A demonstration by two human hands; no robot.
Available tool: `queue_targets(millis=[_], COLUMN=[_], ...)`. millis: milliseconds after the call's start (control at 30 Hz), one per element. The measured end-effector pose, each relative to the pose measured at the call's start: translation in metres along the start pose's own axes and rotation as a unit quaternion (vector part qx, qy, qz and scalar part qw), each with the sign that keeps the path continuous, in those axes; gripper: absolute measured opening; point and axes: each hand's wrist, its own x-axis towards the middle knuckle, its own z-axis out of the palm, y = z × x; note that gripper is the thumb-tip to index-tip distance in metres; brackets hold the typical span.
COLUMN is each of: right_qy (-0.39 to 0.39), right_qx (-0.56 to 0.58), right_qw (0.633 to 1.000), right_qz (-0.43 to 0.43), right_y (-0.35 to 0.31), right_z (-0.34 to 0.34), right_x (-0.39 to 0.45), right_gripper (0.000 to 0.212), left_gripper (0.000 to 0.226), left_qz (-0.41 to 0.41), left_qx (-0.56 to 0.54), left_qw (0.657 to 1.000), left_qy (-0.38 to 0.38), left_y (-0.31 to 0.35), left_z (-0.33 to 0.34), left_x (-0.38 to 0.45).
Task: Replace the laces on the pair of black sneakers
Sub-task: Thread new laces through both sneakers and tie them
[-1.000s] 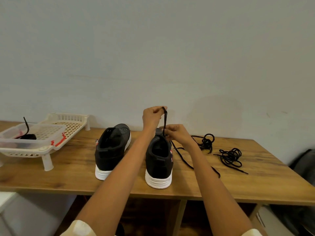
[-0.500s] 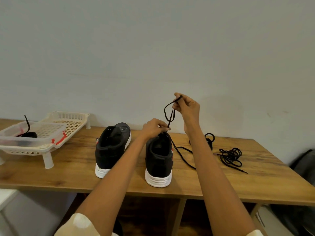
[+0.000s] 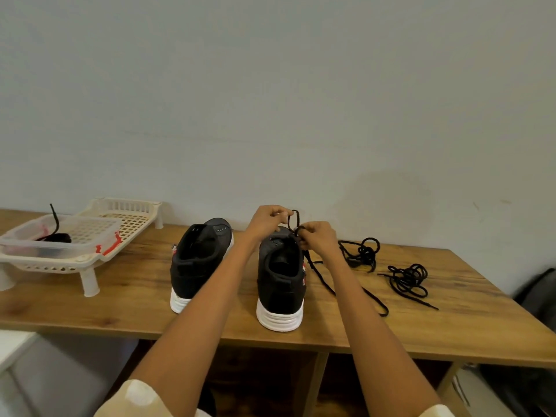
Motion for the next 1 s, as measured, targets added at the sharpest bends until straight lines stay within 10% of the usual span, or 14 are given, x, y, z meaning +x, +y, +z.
queue_targets(millis=[100,267,400,600,1000], right_qy=[0.022,0.015,0.028,0.027,-0.074], right_qx=[0.052,-0.135,-0.249,-0.241,-0.164], right_qw=[0.997,0.99,0.966,0.97,0.98], right_qz=[0.051,0.04,0.063,0.007,-0.082], right_y=[0.004,-0.005,-0.018,-0.044,-0.05], right_z=[0.004,0.004,-0.005,-0.013,0.031], right_x=[0.0,-0.003,-0.001,0.004,-0.016], right_gripper=[0.019,0.015,0.022,0.028,0.018], left_gripper=[0.015,0.038,0.051,0.007,0.023], left_qz=[-0.056,-0.139,-0.179,-0.197,-0.269], left_qx=[0.159,0.289,0.269,0.141,-0.025], left_qw=[0.985,0.929,0.924,0.968,0.961], left_qy=[0.023,-0.183,-0.203,-0.065,-0.063], left_y=[-0.003,0.014,0.015,0.013,0.007], left_z=[-0.014,-0.016,-0.011,-0.025,-0.047], left_x=[-0.002,-0.02,-0.026,-0.024,-0.029])
